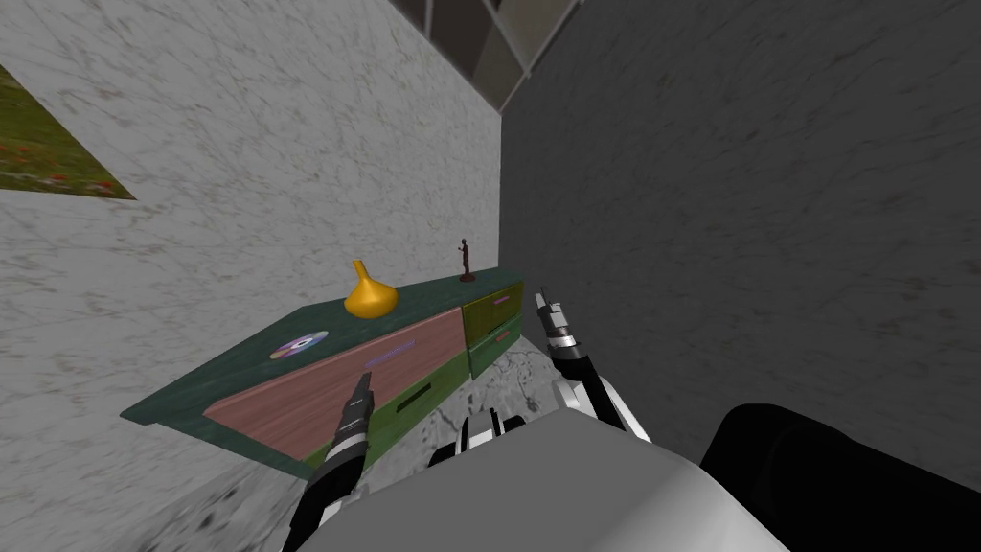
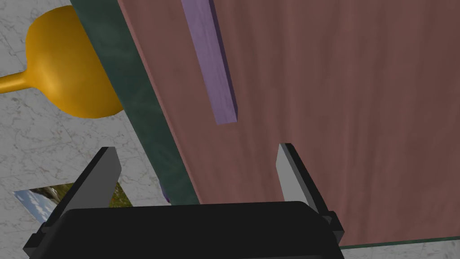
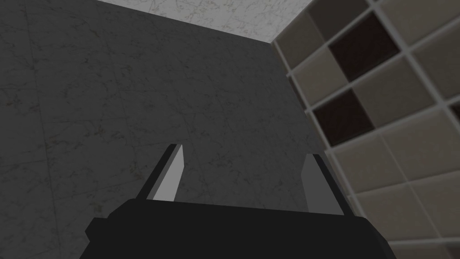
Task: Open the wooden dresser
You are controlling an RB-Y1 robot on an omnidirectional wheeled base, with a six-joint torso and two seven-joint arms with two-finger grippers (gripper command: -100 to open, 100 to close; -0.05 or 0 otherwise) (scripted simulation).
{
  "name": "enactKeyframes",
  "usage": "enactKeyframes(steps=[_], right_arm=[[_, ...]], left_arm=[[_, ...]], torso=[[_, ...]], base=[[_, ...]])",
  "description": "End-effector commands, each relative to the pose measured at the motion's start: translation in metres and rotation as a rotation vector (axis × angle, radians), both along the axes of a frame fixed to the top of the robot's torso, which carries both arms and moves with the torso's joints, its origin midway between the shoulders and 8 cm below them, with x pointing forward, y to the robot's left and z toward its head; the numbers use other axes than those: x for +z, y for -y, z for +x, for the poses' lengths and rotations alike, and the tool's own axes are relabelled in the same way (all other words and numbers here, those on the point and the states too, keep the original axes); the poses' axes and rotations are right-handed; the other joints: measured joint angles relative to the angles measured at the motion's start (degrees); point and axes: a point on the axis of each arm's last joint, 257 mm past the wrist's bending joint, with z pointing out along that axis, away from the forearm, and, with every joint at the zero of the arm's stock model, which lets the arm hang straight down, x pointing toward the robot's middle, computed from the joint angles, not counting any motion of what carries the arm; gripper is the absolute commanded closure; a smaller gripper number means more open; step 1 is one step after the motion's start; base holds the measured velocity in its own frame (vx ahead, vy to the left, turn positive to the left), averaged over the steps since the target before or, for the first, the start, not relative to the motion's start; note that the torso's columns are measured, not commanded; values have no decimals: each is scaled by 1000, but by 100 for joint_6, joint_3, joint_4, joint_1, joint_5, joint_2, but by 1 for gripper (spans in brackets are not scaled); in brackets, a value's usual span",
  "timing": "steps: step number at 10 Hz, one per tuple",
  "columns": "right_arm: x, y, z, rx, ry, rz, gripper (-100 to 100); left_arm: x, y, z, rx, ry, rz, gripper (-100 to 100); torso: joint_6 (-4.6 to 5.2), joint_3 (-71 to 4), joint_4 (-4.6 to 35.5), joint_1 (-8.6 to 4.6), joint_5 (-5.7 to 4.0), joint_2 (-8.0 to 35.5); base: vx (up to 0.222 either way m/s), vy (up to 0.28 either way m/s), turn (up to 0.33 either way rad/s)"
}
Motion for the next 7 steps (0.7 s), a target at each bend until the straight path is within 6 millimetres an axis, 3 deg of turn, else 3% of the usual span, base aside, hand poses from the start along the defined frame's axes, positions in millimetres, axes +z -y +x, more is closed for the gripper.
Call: enactKeyframes(steps=[1,5,7], right_arm=[[0,0,0,0,0,0,0],[0,0,0,0,0,0,0],[0,0,0,0,0,0,0]], left_arm=[[9,-15,1,-19,-8,57,-100],[14,-32,3,-39,-30,118,-100],[13,-36,3,-33,-29,123,-100]], torso=[[0,10,5,-6,-2,17],[1,22,10,-10,-3,34],[1,5,3,-2,-1,5]], base=[[25,9,2],[27,10,1],[144,48,6]])
